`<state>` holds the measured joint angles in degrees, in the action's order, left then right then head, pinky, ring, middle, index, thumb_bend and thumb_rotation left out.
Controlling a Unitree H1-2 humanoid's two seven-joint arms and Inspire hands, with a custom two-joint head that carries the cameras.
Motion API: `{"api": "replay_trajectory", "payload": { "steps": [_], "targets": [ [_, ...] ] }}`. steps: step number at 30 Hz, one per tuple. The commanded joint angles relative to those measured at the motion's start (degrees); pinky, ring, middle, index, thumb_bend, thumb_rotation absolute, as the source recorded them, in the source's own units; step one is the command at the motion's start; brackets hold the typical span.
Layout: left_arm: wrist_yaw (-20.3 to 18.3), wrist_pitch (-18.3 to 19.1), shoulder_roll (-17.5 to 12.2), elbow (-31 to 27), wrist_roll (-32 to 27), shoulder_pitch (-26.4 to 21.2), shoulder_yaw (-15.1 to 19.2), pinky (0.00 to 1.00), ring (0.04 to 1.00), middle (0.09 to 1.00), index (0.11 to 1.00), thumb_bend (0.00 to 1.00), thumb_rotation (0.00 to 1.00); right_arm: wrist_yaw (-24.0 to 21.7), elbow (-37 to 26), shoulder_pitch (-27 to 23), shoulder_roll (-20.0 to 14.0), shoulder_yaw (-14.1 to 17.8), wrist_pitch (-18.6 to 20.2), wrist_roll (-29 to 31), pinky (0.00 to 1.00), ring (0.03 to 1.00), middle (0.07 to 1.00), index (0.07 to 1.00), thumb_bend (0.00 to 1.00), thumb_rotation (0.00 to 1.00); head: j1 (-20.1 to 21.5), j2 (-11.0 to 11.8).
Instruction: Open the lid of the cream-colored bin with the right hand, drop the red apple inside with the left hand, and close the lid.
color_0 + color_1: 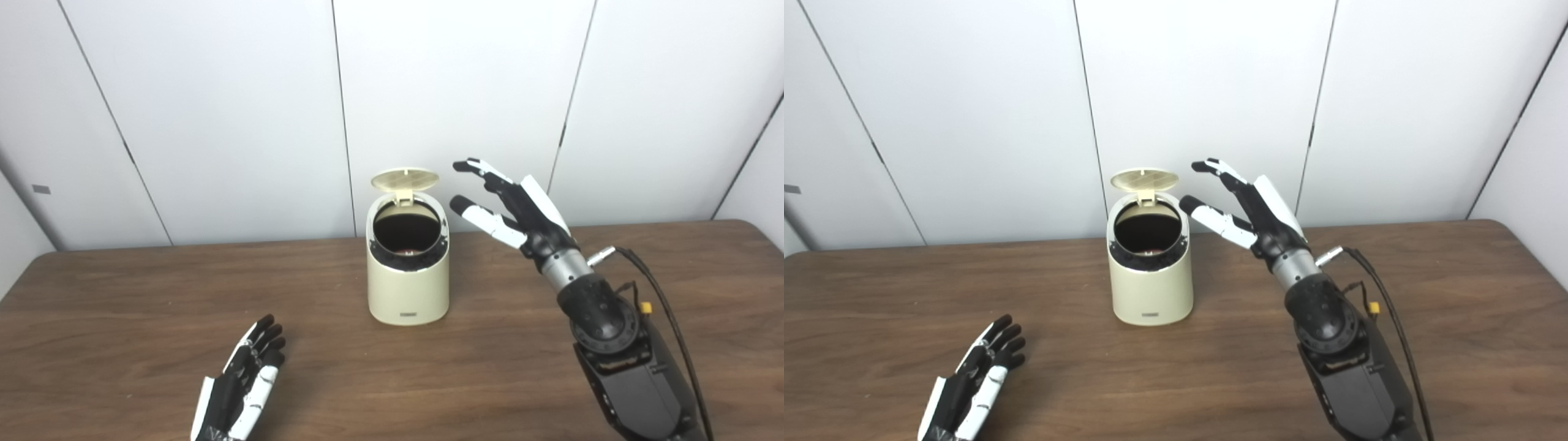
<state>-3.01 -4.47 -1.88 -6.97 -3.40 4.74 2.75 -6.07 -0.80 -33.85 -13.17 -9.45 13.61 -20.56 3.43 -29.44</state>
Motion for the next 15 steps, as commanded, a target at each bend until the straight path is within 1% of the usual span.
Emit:
{"api": "replay_trajectory", "payload": {
  "steps": [1, 2, 7, 9, 12, 15],
  "targets": [
    [-0.30, -0.05, -0.03, -0.44, -0.77, -0.40, -0.30, 0.86, 0.881, 0.899, 0.937, 0.57, 0.62, -0.31, 0.43, -4.55, -0.44, -1.16, -3.19, -1.55, 0.90, 0.963, 0.972, 0.869, 0.61, 0.86, 0.07, -0.06],
    [-0.35, 0.09, -0.09, -0.57, -0.64, -0.38, -0.38, 0.86, 0.881, 0.899, 0.938, 0.57, 0.61, -0.51, 1.53, -5.48, -0.35, -1.77, -3.45, -1.93, 0.89, 0.962, 0.978, 0.872, 0.61, 0.86, 0.07, -0.06],
    [-0.27, 0.88, 0.08, -1.72, -0.46, -0.15, -0.66, 0.85, 0.877, 0.898, 0.934, 0.55, 0.62, 0.74, 6.71, -8.94, 0.64, -3.94, -5.62, -4.51, 0.91, 0.984, 0.992, 0.858, 0.70, 0.84, -0.12, -0.16],
    [-0.24, 0.89, 0.09, -1.88, -0.34, -0.06, -0.79, 0.85, 0.878, 0.900, 0.937, 0.55, 0.63, 1.04, 7.96, -9.78, 0.73, -4.60, -6.11, -6.02, 0.92, 0.988, 0.988, 0.852, 0.72, 0.86, -0.26, -0.17],
    [-0.20, 0.47, 0.07, -1.71, -0.13, 0.07, -0.98, 0.85, 0.875, 0.899, 0.937, 0.56, 0.64, 0.97, 9.84, -10.97, 0.85, -5.19, -6.61, -7.44, 0.90, 0.988, 0.988, 0.852, 0.74, 0.88, -0.37, -0.21],
    [-0.26, -0.05, 0.14, -1.41, -0.26, 0.04, -1.08, 0.85, 0.872, 0.893, 0.934, 0.56, 0.63, 0.23, 10.27, -11.48, 0.97, -5.38, -6.66, -7.87, 0.90, 0.992, 0.991, 0.847, 0.73, 0.88, -0.52, -0.21]
  ]
}}
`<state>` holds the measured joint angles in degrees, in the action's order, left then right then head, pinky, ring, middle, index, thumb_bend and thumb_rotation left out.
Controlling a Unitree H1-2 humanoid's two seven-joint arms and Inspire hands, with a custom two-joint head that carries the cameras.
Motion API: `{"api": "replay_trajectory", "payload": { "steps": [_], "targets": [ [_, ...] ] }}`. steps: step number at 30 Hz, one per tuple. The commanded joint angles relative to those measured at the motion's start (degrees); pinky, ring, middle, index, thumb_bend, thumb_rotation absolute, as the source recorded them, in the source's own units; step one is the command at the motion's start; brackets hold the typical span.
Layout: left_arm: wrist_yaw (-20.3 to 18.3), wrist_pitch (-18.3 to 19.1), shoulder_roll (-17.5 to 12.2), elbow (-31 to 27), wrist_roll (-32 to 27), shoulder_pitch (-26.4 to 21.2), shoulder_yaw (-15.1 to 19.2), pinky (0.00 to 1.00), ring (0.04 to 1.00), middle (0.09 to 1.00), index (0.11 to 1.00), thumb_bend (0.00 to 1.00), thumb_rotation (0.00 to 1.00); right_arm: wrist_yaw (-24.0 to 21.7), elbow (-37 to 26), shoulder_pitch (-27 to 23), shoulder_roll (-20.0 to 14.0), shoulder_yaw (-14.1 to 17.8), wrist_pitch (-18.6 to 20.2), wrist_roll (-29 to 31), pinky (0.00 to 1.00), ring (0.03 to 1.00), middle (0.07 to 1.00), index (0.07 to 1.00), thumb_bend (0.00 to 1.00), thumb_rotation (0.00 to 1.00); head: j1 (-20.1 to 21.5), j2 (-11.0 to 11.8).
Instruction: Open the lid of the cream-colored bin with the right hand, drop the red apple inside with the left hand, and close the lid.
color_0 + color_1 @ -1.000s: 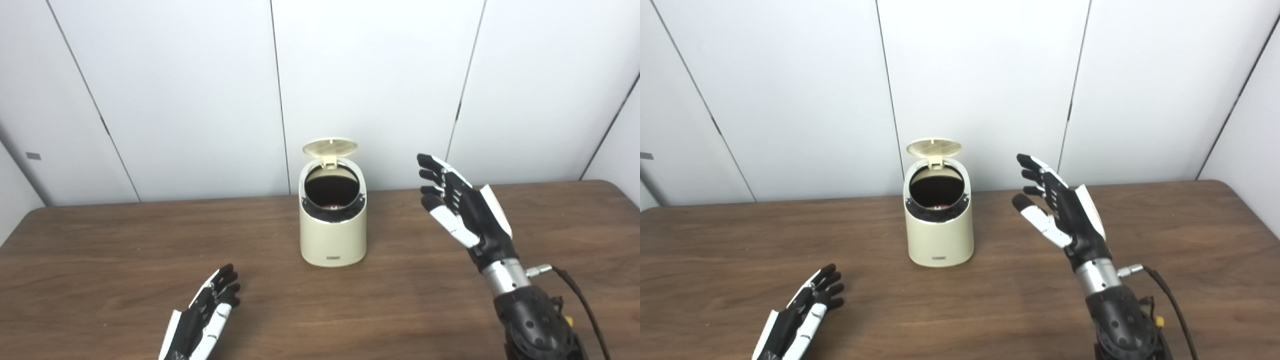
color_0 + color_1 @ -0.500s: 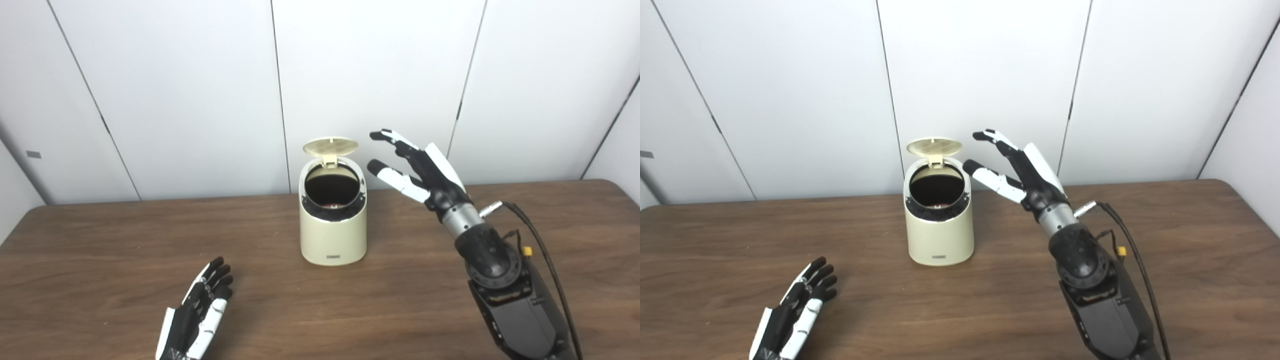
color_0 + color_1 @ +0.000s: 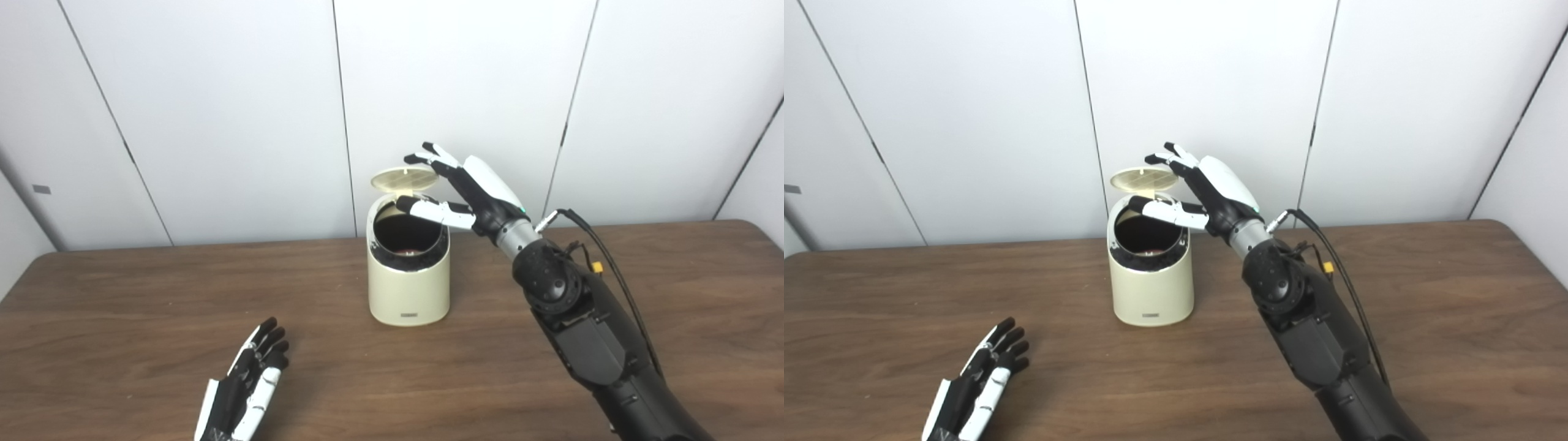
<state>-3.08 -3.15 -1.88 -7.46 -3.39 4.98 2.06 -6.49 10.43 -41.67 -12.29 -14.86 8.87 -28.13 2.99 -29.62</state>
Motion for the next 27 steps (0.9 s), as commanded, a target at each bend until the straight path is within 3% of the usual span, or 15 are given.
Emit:
{"api": "replay_trajectory", "payload": {
  "steps": [1, 8, 15, 27],
  "targets": [
    [-0.13, -1.47, 0.21, -0.92, -0.20, -0.18, -0.42, 0.85, 0.868, 0.890, 0.929, 0.57, 0.63, 0.07, -1.32, -3.64, -0.04, -0.15, -1.92, -0.37, 0.90, 0.996, 0.993, 0.846, 0.73, 0.88, -0.21, -0.13],
    [0.13, -1.41, 0.48, -1.14, -0.07, -0.14, -0.58, 0.84, 0.869, 0.893, 0.921, 0.58, 0.63, -2.71, -8.30, -0.80, -2.49, -1.91, -1.09, -3.52, 0.93, 1.000, 1.000, 0.824, 0.70, 0.86, -0.32, -0.39],
    [0.41, -1.17, 0.54, -0.61, 0.71, -0.20, -0.94, 0.82, 0.857, 0.883, 0.914, 0.58, 0.63, -4.11, -13.42, 3.02, -4.88, -1.72, -2.17, -5.20, 0.99, 1.000, 1.000, 0.831, 0.67, 0.81, -0.32, -0.54],
    [0.38, -1.46, 0.54, -0.85, 0.84, -0.31, -1.17, 0.81, 0.856, 0.882, 0.898, 0.58, 0.61, -5.10, -14.72, 5.53, -6.51, -1.48, -2.65, -6.59, 0.98, 1.000, 0.999, 0.839, 0.65, 0.77, -0.23, -1.47]
  ]
}}
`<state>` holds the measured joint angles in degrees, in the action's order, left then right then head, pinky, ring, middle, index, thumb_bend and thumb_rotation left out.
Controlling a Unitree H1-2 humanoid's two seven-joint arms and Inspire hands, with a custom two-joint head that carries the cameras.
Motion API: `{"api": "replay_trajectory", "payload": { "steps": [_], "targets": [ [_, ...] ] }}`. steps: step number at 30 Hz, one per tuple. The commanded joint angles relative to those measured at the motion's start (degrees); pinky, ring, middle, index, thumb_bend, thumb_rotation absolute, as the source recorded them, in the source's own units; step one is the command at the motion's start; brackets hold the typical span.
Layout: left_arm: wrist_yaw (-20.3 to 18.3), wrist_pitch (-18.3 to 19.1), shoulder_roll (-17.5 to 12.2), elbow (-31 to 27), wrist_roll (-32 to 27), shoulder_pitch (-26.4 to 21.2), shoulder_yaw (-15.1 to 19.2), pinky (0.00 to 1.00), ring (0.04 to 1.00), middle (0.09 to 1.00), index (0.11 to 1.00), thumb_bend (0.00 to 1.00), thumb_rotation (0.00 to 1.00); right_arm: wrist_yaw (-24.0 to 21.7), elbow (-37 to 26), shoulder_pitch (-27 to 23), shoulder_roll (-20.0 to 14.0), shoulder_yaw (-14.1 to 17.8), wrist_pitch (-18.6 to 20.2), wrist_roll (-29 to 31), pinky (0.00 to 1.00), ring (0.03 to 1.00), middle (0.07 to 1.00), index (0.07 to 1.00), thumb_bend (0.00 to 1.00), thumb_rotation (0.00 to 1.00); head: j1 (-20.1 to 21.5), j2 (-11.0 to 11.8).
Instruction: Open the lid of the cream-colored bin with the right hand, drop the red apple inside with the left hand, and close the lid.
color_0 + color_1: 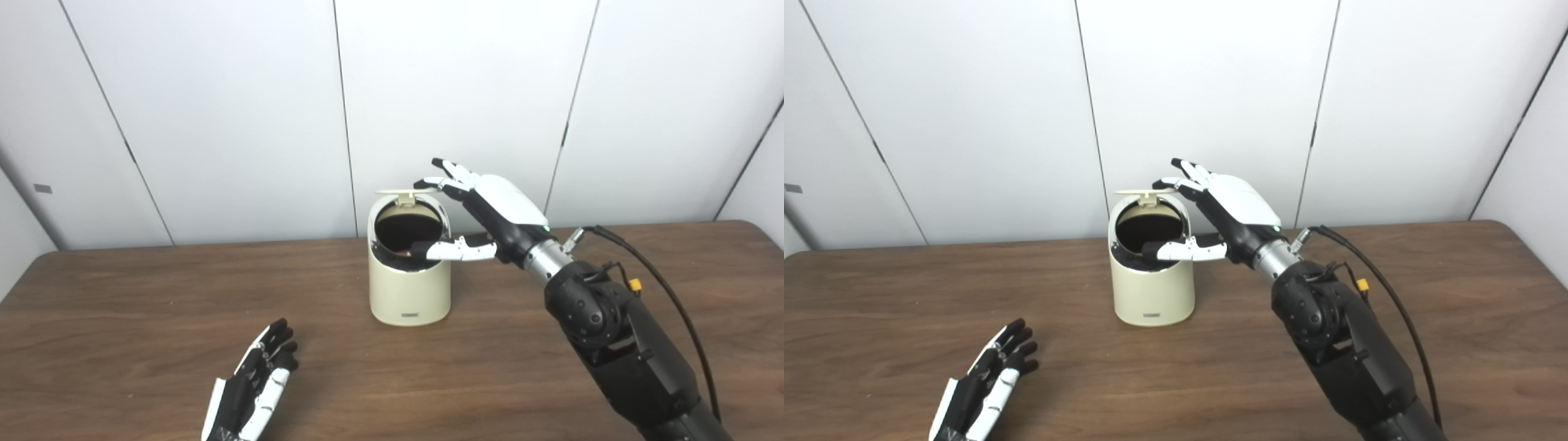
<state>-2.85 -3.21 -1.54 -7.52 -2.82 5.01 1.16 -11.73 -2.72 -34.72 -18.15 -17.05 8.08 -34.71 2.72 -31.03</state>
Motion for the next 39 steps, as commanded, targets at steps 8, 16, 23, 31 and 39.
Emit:
{"api": "replay_trajectory", "payload": {
  "steps": [8, 16, 23, 31, 39],
  "targets": [
    [0.20, -1.32, 0.16, -0.98, 0.21, -0.55, -0.19, 0.81, 0.853, 0.877, 0.884, 0.59, 0.60, 0.42, -1.23, -0.62, -0.62, -0.09, -2.62, -2.09, 0.99, 1.000, 0.997, 0.841, 0.65, 0.78, 0.00, -0.32],
    [0.41, -0.75, 0.34, -1.63, -0.16, -0.56, -0.06, 0.79, 0.850, 0.877, 0.875, 0.60, 0.60, -0.13, -2.72, 0.45, -1.81, -4.30, -4.56, -10.21, 1.00, 1.000, 0.994, 0.809, 0.65, 0.79, -0.03, -0.79],
    [0.40, -0.37, 0.38, -2.44, -0.10, -0.20, -0.13, 0.79, 0.849, 0.878, 0.878, 0.60, 0.60, -0.58, -3.39, 1.04, -2.97, -7.17, -6.62, -18.50, 1.00, 1.000, 0.990, 0.796, 0.66, 0.83, -0.31, -1.62],
    [0.44, -0.02, 0.56, -2.66, -0.28, -0.28, -0.08, 0.80, 0.843, 0.868, 0.869, 0.61, 0.59, -1.98, -5.46, 2.19, -3.09, -6.44, -7.05, -21.18, 1.00, 1.000, 1.000, 0.793, 0.65, 0.82, -0.40, -2.47],
    [0.37, 0.64, 0.74, -3.39, -0.42, -0.21, -0.08, 0.81, 0.844, 0.868, 0.867, 0.60, 0.59, -2.68, -6.72, 3.38, -3.00, -4.68, -6.46, -21.23, 1.00, 1.000, 0.987, 0.798, 0.64, 0.86, -0.44, -3.06]
  ]
}}
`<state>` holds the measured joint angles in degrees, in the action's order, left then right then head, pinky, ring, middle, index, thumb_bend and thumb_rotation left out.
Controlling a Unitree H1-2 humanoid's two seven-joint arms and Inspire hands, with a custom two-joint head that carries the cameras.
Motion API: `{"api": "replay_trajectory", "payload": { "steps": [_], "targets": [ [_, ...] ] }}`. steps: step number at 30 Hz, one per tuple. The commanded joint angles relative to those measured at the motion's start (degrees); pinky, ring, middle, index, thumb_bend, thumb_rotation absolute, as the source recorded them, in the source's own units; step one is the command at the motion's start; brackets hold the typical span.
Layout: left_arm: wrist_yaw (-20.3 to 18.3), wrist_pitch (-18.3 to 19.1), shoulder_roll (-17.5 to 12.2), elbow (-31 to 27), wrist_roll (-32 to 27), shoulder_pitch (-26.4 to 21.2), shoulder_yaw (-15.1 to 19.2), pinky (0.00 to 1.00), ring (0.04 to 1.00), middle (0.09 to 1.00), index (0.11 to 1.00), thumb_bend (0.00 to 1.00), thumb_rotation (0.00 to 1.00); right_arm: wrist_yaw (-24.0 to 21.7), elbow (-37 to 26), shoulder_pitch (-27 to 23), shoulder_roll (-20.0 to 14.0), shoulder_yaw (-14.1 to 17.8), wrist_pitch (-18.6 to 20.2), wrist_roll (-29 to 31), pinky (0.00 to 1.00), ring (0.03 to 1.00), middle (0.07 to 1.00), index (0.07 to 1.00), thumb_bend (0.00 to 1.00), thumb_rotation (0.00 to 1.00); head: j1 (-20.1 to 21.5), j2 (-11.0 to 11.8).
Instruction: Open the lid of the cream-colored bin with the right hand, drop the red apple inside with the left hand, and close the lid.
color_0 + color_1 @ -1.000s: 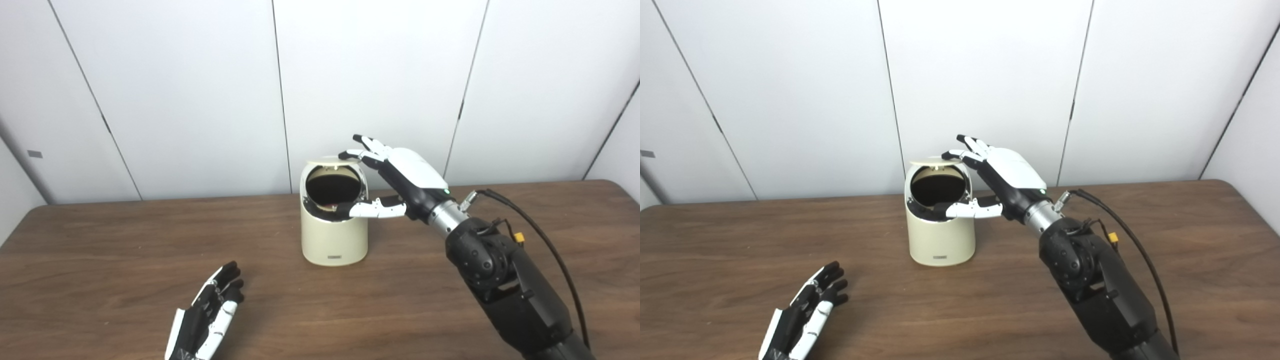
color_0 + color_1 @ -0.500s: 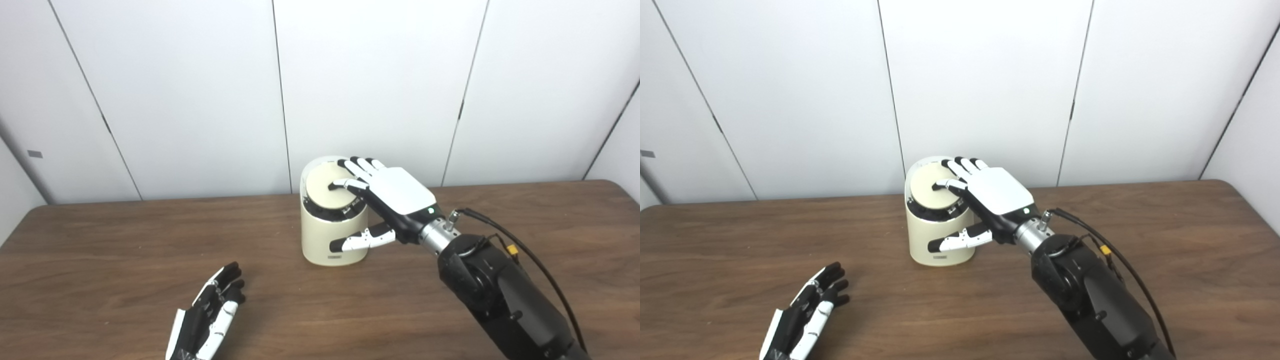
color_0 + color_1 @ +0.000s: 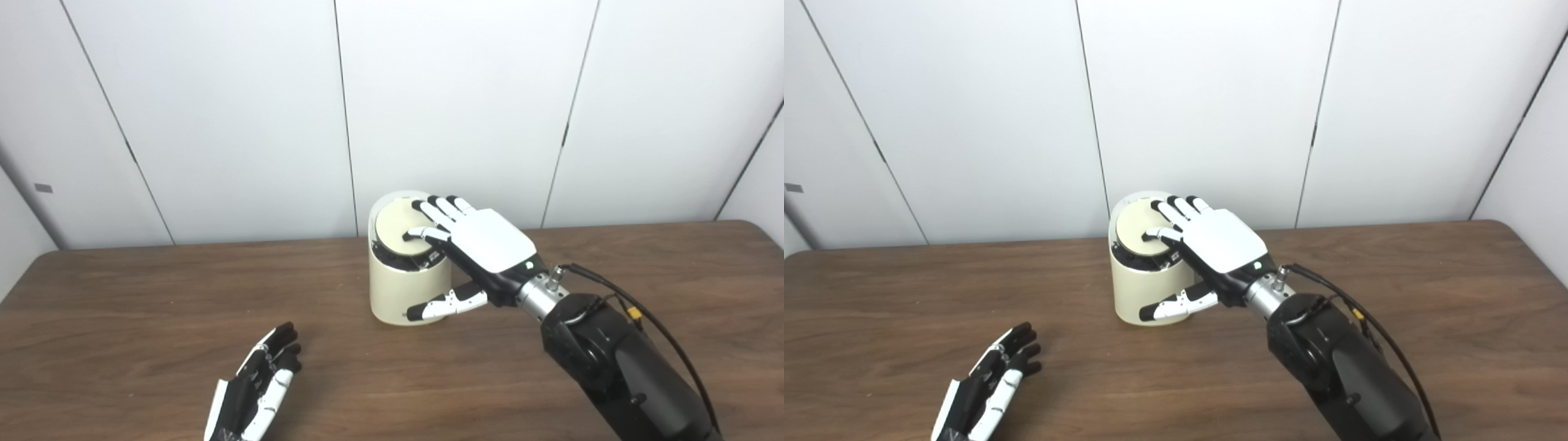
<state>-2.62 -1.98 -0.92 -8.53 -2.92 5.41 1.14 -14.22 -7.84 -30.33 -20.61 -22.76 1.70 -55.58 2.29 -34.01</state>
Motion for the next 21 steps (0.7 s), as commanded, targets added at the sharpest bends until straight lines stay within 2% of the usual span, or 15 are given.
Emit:
{"api": "replay_trajectory", "payload": {
  "steps": [1, 9, 21],
  "targets": [
    [0.18, -0.44, 0.15, -2.53, -0.26, -0.61, -0.06, 0.81, 0.844, 0.867, 0.867, 0.61, 0.58, -0.57, -1.92, -0.85, -0.65, 1.20, 0.00, -0.44, 1.00, 1.000, 0.988, 0.799, 0.64, 0.86, -0.06, -0.36],
    [0.25, 0.41, 0.30, -3.33, -0.42, -0.64, 0.00, 0.81, 0.840, 0.863, 0.863, 0.63, 0.58, -3.43, -3.39, -0.02, -0.68, 2.09, 0.50, -1.23, 1.00, 1.000, 1.000, 0.804, 0.64, 0.90, -0.07, -1.03],
    [0.32, 1.72, 0.67, -4.92, -0.73, -0.42, -0.02, 0.81, 0.840, 0.867, 0.869, 0.63, 0.57, -5.22, -1.95, -0.45, -0.55, 0.15, -0.91, -4.83, 1.00, 1.000, 1.000, 0.738, 0.66, 0.94, -0.37, -1.90]
  ]
}}
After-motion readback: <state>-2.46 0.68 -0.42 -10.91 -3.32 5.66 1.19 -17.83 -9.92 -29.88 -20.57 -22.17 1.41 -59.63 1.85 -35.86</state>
